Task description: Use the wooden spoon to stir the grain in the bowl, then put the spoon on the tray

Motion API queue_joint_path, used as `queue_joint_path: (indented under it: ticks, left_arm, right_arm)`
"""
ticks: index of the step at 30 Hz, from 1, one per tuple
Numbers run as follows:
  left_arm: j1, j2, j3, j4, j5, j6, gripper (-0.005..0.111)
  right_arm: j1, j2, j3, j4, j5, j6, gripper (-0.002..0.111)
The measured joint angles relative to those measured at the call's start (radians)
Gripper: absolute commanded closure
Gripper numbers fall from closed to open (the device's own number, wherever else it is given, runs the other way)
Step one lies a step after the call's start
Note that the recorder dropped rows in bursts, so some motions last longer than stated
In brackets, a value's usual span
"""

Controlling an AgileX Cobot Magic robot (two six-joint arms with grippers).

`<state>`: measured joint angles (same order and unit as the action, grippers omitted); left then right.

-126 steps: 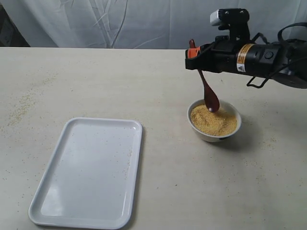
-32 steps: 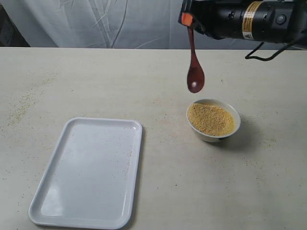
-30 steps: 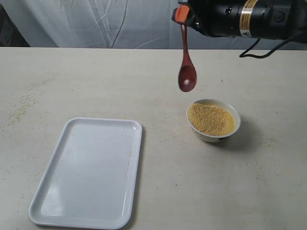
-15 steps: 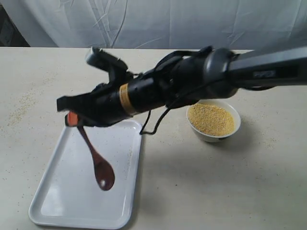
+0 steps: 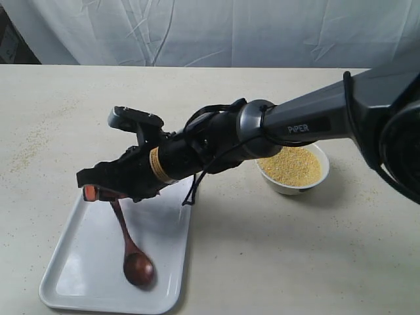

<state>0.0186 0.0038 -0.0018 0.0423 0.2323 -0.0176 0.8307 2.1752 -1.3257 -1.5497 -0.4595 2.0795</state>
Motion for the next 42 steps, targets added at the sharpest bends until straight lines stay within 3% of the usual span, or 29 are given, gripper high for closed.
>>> queue_joint_path:
  ticks: [5, 12, 14, 18, 22, 26, 29, 32, 39, 42]
  left_arm:
    - [0.000, 0.000, 0.000, 0.000, 0.000, 0.000, 0.107]
    - [0.000, 0.000, 0.000, 0.000, 0.000, 0.000, 0.107]
    - [0.000, 0.000, 0.000, 0.000, 0.000, 0.000, 0.107]
    - [0.000, 0.000, 0.000, 0.000, 0.000, 0.000, 0.107]
    - [0.000, 0.000, 0.000, 0.000, 0.000, 0.000, 0.107]
    - [0.000, 0.000, 0.000, 0.000, 0.000, 0.000, 0.107]
    - [0.000, 0.000, 0.000, 0.000, 0.000, 0.000, 0.107]
    - [0.000, 0.000, 0.000, 0.000, 0.000, 0.000, 0.107]
    - [0.000, 0.000, 0.000, 0.000, 0.000, 0.000, 0.107]
    - [0.000, 0.000, 0.000, 0.000, 0.000, 0.000, 0.107]
  right_arm:
    - [0.000, -0.043, 0.000, -0.143, 0.116, 0.000, 0.053]
    - [0.000, -0.153, -0.002, -0.183, 0.247, -0.027, 0.054]
    - [0.000, -0.166, -0.002, -0.184, 0.274, -0.084, 0.064]
    - [0.000, -0.195, -0.002, -0.187, 0.311, -0.248, 0.105]
    - [0.000, -0.233, -0.002, -0.195, 0.478, -0.500, 0.106]
    - [-0.002, -0.245, -0.002, -0.154, 0.923, -0.677, 0.109]
    - [-0.041, -0.245, -0.002, -0.011, 1.225, -0.862, 0.109]
    - [-0.141, -0.251, -0.002, 0.242, 1.386, -1.117, 0.109]
    - [-0.507, -0.343, 0.031, 1.089, 1.461, -1.605, 0.109]
    - [-0.596, -0.456, 0.101, 1.276, 1.401, -1.730, 0.109]
